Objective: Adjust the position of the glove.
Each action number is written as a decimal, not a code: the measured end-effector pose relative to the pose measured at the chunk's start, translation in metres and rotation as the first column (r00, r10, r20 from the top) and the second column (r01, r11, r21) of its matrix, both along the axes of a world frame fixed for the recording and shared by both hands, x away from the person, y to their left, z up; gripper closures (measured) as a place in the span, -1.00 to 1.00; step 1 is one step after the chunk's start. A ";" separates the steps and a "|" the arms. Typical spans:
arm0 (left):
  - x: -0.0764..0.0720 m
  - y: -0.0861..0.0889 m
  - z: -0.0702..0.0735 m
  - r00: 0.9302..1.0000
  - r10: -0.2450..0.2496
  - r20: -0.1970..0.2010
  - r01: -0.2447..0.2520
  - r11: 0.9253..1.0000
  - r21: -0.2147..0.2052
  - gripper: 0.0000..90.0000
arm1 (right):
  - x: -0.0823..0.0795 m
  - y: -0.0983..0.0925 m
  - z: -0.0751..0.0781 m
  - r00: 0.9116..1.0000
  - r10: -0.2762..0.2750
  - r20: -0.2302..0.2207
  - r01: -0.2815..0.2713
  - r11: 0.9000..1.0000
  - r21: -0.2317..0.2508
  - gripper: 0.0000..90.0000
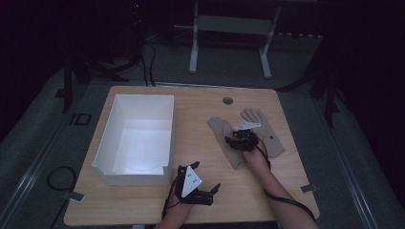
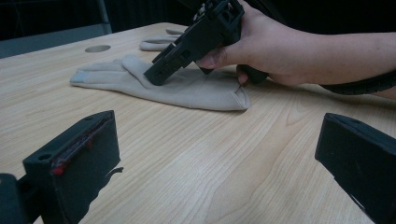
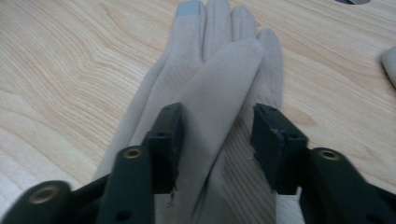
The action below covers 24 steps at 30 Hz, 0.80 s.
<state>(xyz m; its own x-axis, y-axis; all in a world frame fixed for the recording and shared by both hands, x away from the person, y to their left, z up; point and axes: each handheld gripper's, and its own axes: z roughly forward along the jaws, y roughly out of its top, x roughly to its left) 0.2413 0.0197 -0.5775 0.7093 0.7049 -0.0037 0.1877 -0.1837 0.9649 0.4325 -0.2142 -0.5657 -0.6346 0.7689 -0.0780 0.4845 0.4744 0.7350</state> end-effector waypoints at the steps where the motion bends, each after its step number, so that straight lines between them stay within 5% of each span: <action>1: 0.000 0.000 0.000 1.000 0.000 0.000 0.000 1.000 0.000 -1.00 | 0.000 0.000 0.000 1.000 0.000 0.000 0.000 1.000 0.000 0.26; 4: 0.000 0.000 0.000 1.000 0.001 -0.002 -0.001 1.000 0.002 -1.00 | -0.002 0.004 0.002 1.000 0.013 -0.001 -0.013 1.000 -0.023 0.61; 9: 0.000 0.000 0.000 1.000 0.001 -0.003 -0.001 1.000 0.004 -1.00 | -0.004 0.009 0.004 1.000 -0.030 -0.007 0.030 0.999 -0.031 0.73; 19: 0.001 0.000 0.000 1.000 0.001 -0.007 -0.001 1.000 0.000 -1.00 | -0.012 0.002 0.029 0.988 -0.152 0.015 0.150 0.984 0.097 0.77; 24: 0.001 0.000 0.000 1.000 0.002 -0.008 -0.002 1.000 0.001 -1.00 | -0.025 0.001 0.052 0.976 -0.218 0.024 0.211 0.964 0.161 0.77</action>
